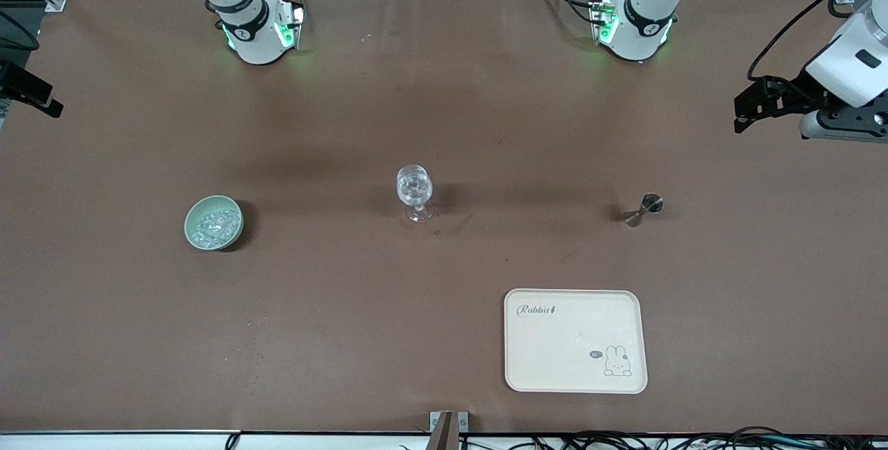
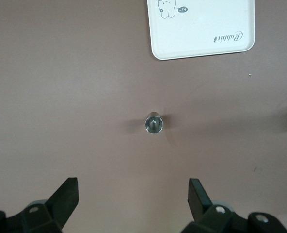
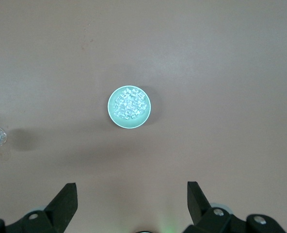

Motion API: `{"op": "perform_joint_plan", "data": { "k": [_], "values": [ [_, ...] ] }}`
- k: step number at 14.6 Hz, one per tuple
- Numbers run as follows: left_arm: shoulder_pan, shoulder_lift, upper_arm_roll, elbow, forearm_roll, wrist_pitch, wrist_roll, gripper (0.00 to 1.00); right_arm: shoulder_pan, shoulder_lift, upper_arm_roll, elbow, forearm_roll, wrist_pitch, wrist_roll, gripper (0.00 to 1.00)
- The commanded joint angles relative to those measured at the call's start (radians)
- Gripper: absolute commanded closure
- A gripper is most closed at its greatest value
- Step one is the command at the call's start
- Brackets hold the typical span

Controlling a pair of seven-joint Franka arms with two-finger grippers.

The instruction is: Pour wine and add ice with both arms

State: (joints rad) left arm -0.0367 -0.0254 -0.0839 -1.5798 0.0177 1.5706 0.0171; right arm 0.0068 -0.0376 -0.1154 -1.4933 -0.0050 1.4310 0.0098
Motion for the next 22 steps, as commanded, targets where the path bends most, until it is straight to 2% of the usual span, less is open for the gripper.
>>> {"op": "perform_joint_plan", "data": {
  "k": [1, 3, 6, 10, 14, 17, 20, 22],
  "values": [
    [0.006, -0.011, 0.001, -0.005, -0.005, -0.003, -0.029, 0.0, 0.002, 0.01, 0.002, 0.015, -0.009, -0.011, -0.004, 0.0],
    [0.009, 0.007, 0.004, 0.027, -0.01, -0.003, -0.061, 0.0, 0.001, 0.01, 0.0, 0.007, -0.009, -0.001, -0.004, 0.0],
    [0.015, 0.09, 0.019, 0.092, 0.004, -0.003, -0.051, 0.0, 0.001, 0.013, -0.003, 0.007, -0.009, 0.026, -0.004, 0.0],
    [0.064, 0.231, 0.044, 0.096, -0.031, 0.005, -0.057, 0.0, -0.001, 0.013, -0.003, 0.007, -0.009, 0.028, -0.004, 0.0],
    [0.172, 0.408, 0.045, 0.104, -0.16, 0.005, -0.075, 0.0, -0.002, 0.016, -0.003, 0.007, -0.009, 0.031, -0.004, 0.0],
    [0.189, 0.51, 0.046, 0.124, -0.199, 0.008, -0.24, 0.0, -0.004, 0.015, -0.003, 0.004, -0.009, 0.026, -0.004, 0.0],
    [0.207, 0.58, 0.046, 0.122, -0.303, 0.009, -0.344, 0.0, -0.011, 0.016, -0.004, -0.004, -0.009, 0.031, -0.011, 0.0],
    [0.242, 0.649, 0.046, 0.122, -0.395, 0.009, -0.4, 0.0, -0.011, 0.013, -0.004, -0.086, -0.009, 0.081, -0.014, 0.0]
  ]
}}
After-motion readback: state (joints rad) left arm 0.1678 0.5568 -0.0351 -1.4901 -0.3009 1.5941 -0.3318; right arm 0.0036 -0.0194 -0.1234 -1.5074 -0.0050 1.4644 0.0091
